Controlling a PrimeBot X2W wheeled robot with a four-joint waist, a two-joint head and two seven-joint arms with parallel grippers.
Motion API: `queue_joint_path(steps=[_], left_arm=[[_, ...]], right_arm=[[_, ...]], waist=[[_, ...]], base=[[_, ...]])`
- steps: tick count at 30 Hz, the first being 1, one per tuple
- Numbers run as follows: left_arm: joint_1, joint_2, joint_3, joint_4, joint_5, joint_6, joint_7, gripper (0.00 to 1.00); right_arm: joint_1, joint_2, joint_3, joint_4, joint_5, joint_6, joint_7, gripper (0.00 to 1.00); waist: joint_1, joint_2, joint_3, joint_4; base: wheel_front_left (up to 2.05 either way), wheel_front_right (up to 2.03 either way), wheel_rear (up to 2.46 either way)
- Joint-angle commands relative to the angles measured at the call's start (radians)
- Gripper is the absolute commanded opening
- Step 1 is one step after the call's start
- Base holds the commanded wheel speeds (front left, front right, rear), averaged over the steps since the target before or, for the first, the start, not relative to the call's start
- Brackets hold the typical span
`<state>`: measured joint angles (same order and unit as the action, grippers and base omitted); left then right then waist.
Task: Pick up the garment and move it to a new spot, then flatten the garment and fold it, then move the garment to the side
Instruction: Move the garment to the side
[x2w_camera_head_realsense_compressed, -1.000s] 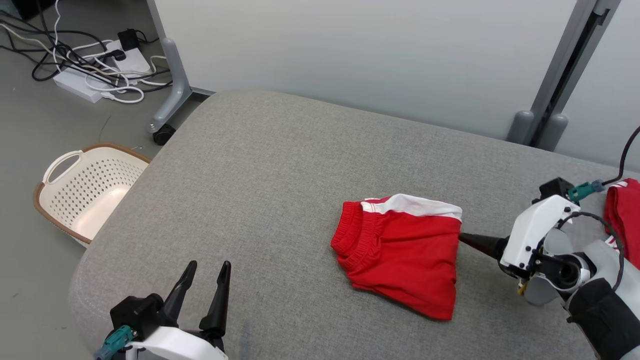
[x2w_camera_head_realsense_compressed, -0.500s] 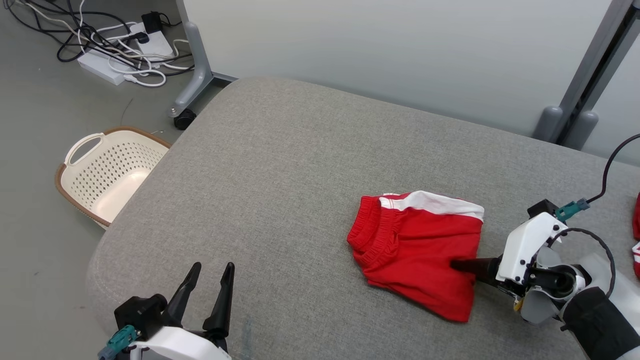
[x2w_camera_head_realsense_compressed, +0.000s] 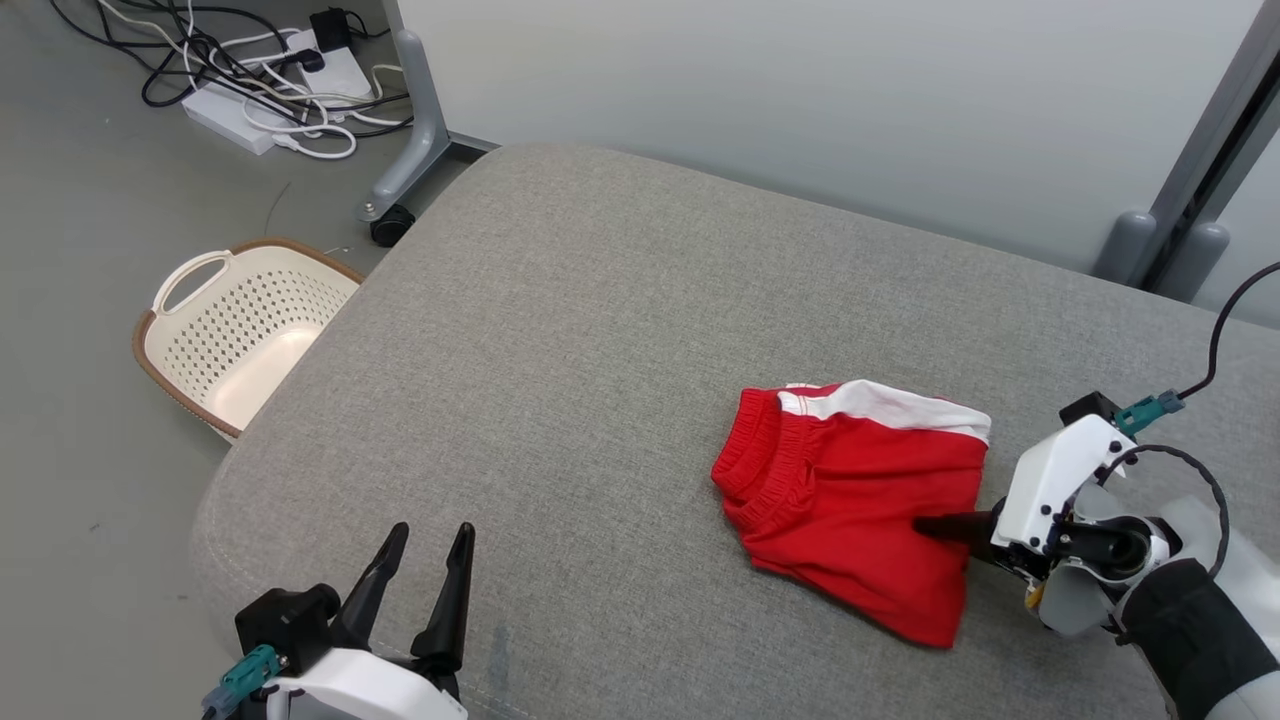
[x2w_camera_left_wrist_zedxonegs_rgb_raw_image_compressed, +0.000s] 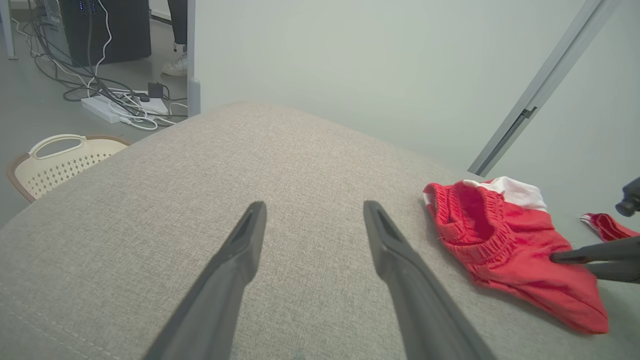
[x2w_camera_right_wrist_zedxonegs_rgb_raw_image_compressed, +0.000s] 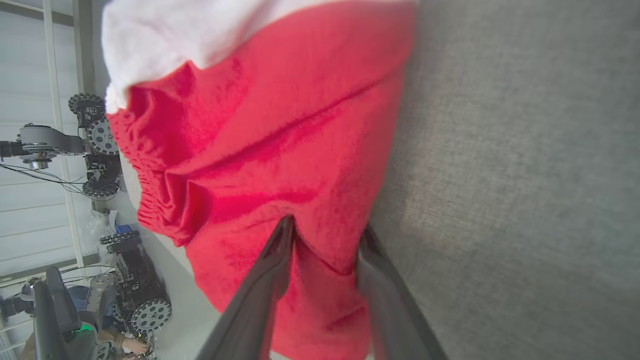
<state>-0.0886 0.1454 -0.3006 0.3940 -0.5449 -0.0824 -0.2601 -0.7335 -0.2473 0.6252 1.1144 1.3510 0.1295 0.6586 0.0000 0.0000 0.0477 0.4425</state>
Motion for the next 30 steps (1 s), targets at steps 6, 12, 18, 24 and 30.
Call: queue_joint_path(steps=[6, 12, 18, 24, 30], left_arm=[[-0.017, 0.004, 0.012, 0.008, 0.005, -0.005, -0.005, 1.00], [-0.020, 0.006, 0.018, 0.009, 0.009, -0.006, -0.005, 1.00], [-0.021, 0.001, 0.018, 0.006, 0.009, -0.010, -0.005, 1.00], [-0.032, -0.004, 0.024, 0.000, 0.015, -0.015, -0.005, 1.00], [-0.057, 0.001, 0.034, -0.007, 0.022, -0.021, -0.005, 1.00]], right_arm=[[0.006, 0.013, -0.005, -0.052, 0.014, 0.002, -0.031, 0.00], [0.012, 0.004, 0.010, -0.110, 0.006, 0.002, -0.032, 0.00], [-0.038, -0.070, 0.072, -0.211, -0.070, 0.002, -0.044, 0.00], [-0.104, -0.150, 0.117, -0.281, -0.126, 0.002, -0.029, 0.00], [-0.175, -0.237, 0.155, -0.358, -0.178, 0.002, -0.015, 0.00]], waist=[[0.0000, 0.0000, -0.004, -0.013], [0.0000, 0.0000, -0.012, -0.039], [0.0000, 0.0000, -0.008, -0.094], [0.0000, 0.0000, 0.023, -0.151], [0.0000, 0.0000, 0.068, -0.201]], base=[[0.00, 0.00, 0.00], [0.00, 0.00, 0.00], [0.00, 0.00, 0.00], [0.00, 0.00, 0.00], [0.00, 0.00, 0.00]])
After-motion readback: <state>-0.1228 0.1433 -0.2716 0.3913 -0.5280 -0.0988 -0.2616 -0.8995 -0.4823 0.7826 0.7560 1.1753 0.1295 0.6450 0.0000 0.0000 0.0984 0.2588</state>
